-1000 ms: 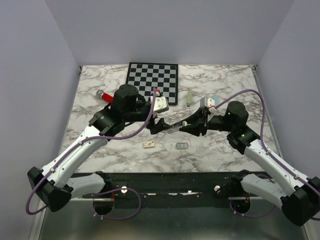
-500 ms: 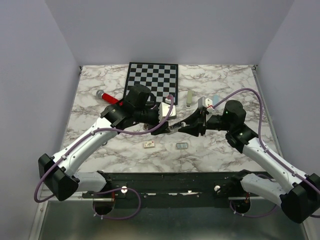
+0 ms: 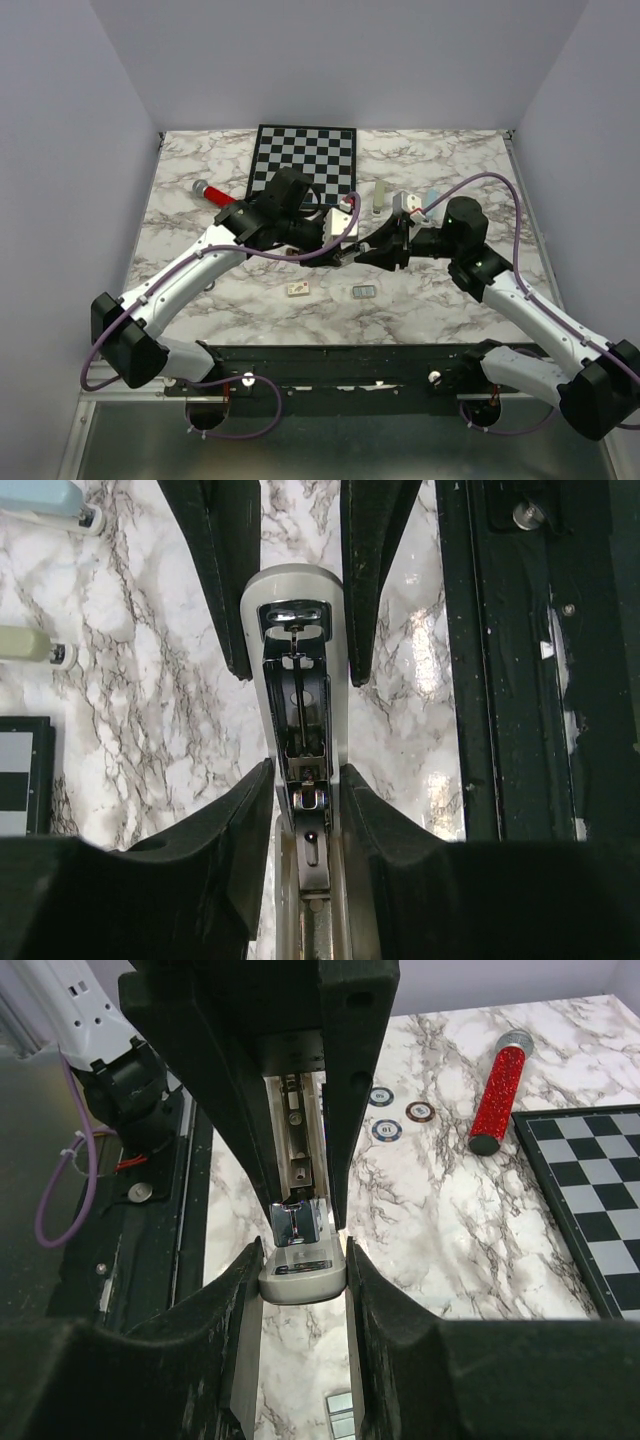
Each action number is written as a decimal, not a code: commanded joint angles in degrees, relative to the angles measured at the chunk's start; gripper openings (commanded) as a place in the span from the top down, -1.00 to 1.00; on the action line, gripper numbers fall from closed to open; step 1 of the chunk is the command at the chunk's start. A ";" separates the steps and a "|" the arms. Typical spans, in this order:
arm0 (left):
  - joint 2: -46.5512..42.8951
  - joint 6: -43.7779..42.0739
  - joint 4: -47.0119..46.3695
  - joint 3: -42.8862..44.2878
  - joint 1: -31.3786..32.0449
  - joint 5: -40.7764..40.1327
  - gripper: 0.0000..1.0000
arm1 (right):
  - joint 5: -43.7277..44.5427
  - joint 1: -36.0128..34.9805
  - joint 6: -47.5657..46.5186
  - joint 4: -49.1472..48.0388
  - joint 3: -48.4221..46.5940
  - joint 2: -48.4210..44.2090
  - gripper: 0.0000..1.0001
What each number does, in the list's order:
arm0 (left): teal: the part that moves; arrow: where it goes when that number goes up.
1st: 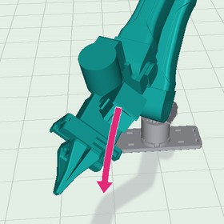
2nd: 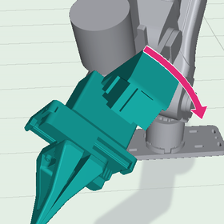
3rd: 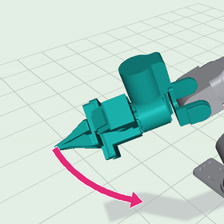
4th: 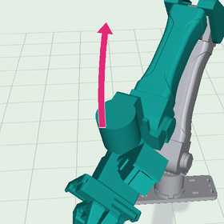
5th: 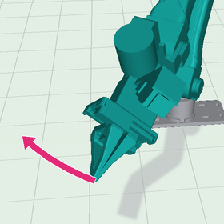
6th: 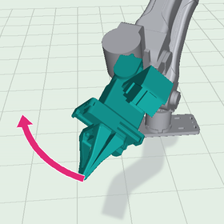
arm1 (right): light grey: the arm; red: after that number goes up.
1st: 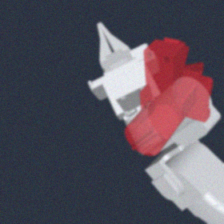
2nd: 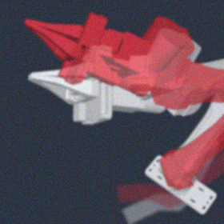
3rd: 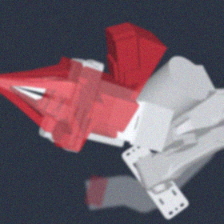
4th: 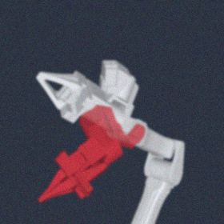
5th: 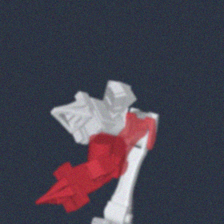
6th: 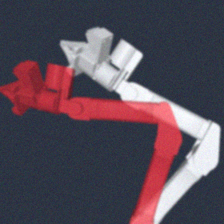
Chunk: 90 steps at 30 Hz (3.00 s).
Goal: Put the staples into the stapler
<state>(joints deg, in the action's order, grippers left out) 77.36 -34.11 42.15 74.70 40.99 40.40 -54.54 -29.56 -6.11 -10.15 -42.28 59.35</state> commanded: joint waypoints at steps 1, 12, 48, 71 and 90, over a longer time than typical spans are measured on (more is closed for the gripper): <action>0.95 -3.16 2.93 2.12 -0.03 2.75 0.19 | -2.23 -0.32 -0.92 -1.63 -2.54 0.33 0.99; 2.18 -5.53 5.30 3.18 -0.56 0.56 0.99 | -0.66 -0.32 -1.54 -0.57 -1.75 1.29 0.77; 39.17 -12.30 13.22 14.86 5.33 -35.56 0.86 | 50.41 -0.32 21.23 21.57 20.57 -38.69 -0.94; 37.87 -7.91 13.75 18.12 7.26 -37.42 -0.56 | 48.84 -0.32 18.59 25.27 17.32 -42.22 -0.95; 5.30 28.45 -30.59 -4.10 -8.81 -28.54 -0.97 | 37.06 -0.32 7.00 23.69 5.20 -24.92 -1.00</action>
<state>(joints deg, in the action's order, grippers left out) 93.19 -22.02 28.69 78.89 37.93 10.24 -12.75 -29.67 5.58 13.74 -34.37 28.77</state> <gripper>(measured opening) 0.988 0.998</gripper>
